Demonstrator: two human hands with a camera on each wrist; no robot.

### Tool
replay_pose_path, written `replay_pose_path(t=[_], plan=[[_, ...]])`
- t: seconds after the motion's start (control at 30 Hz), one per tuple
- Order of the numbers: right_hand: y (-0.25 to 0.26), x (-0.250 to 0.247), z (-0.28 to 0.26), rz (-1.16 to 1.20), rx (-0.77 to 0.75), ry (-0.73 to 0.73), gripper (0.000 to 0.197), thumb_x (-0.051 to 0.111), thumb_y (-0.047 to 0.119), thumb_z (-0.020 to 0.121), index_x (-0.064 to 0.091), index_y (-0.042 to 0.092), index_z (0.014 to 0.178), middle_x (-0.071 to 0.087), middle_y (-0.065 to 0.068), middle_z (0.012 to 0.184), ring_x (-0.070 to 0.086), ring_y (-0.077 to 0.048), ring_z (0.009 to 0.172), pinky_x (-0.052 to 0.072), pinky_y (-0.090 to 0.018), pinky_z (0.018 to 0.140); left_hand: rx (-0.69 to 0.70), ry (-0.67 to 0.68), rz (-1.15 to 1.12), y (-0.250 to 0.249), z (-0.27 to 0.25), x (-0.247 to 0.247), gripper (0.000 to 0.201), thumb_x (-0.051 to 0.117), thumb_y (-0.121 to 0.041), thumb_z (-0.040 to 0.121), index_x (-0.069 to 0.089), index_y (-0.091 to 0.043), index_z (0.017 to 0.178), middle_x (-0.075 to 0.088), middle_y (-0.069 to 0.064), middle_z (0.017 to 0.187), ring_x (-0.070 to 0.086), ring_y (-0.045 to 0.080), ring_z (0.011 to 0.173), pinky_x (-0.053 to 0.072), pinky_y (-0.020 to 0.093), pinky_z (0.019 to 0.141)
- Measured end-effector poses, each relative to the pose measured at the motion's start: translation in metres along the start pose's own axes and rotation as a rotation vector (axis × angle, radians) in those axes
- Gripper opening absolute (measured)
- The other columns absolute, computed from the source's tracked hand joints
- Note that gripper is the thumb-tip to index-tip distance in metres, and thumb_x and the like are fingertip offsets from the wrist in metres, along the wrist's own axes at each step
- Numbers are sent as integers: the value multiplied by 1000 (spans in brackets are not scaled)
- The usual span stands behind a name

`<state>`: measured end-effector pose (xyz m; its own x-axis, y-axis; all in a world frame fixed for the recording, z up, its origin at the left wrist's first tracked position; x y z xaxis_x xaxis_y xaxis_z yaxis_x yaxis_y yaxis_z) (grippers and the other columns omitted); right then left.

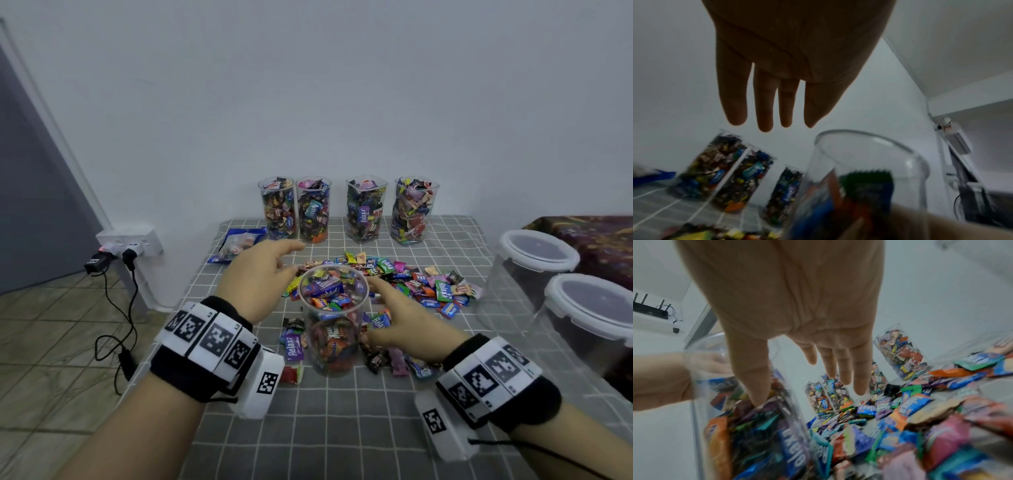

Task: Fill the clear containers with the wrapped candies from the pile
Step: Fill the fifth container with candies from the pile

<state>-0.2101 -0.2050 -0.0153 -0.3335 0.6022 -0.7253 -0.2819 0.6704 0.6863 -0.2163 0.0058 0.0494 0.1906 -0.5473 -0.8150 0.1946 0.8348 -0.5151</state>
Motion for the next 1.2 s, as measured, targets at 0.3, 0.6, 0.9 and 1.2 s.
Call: replay_pose_path(t=[0.3,0.6,0.9,1.2], plan=[[-35,-25,0,-416,287,102,80,57,37,88,12,17,151,22,-7,155,33,-23,135,34,-36,107,-102,355,196,38,-3,52,71,65,-21,85,28,-27,145,33,1,149,36,18,133,34,34,107],[-47,-12,-1,-561,418,362,99,68,43,78,5,23,151,33,-7,150,39,-26,131,41,-39,102,-156,701,266,45,-6,86,85,80,-23,69,34,-27,141,35,1,145,44,23,125,41,38,103],[-32,16,16,-634,293,386,117,74,48,72,-9,25,151,2,-1,160,27,-26,141,37,-41,105,-26,830,489,46,-13,101,98,80,-35,69,23,-25,148,24,-1,152,31,23,136,33,36,110],[-30,23,27,-734,239,366,93,67,55,77,16,29,150,22,-5,154,38,-29,132,43,-38,99,-5,863,609,42,-14,95,81,72,-27,79,28,-24,147,34,2,146,41,24,129,39,34,101]])
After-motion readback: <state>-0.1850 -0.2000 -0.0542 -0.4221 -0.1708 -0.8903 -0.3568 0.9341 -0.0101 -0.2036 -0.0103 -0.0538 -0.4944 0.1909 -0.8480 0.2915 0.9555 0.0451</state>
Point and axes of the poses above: each hand's wrist, its own z-axis towards the middle knuckle, its own x-axis out of the palm, y = z × x, the point moved 4 cm from there along z, towards the middle knuckle
